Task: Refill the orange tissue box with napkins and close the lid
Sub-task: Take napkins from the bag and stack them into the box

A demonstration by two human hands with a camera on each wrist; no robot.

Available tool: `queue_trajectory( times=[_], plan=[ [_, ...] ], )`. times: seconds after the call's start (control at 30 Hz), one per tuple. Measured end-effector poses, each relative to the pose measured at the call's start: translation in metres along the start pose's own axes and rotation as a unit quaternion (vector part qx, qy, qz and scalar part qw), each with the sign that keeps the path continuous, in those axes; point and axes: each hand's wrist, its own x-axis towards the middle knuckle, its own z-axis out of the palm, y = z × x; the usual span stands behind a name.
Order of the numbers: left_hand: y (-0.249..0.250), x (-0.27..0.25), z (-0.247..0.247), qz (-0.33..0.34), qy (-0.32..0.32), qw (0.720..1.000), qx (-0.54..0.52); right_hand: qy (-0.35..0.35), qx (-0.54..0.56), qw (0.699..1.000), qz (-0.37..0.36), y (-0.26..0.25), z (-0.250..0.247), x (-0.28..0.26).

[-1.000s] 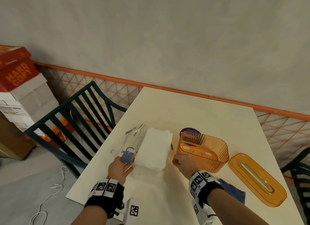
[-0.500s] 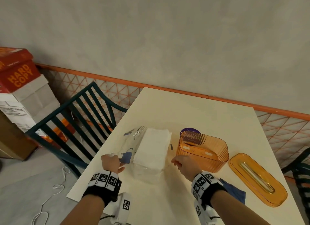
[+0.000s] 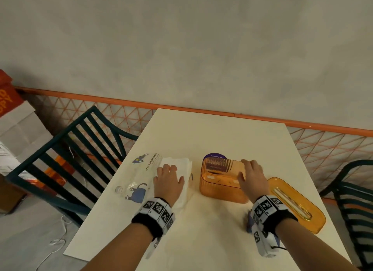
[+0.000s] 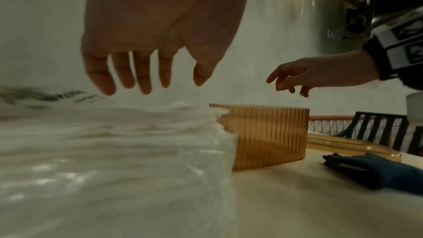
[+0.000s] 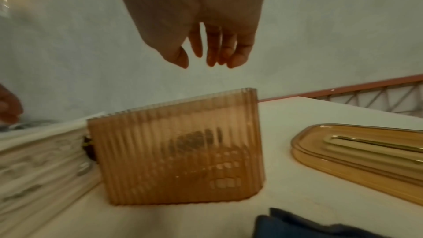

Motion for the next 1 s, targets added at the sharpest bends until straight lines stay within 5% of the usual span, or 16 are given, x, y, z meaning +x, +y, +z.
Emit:
queue_trajectory(
  times=[0.1, 0.27, 0.53, 0.8, 1.0],
  plan=[
    [0.015, 0.010, 0.014, -0.045, -0.077, 0.994, 0.066, -0.026, -0.048, 0.992, 0.113, 0.013, 0.002, 0.004],
    [0.017, 0.015, 0.025, -0.069, -0.073, 0.988, 0.114, -0.097, 0.057, 0.968, 0.226, 0.024, 0.012, 0.008],
    [0.012, 0.022, 0.011, -0.098, -0.100, 0.990, 0.010, -0.148, 0.095, 0.958, 0.225, 0.034, 0.022, 0.009],
    [0.011, 0.020, 0.004, -0.089, -0.101, 0.990, 0.040, -0.157, 0.080, 0.962, 0.208, 0.036, 0.021, 0.006],
    [0.004, 0.024, -0.029, -0.111, -0.065, 0.991, -0.031, -0.173, 0.108, 0.955, 0.216, 0.035, 0.008, 0.004]
  ],
)
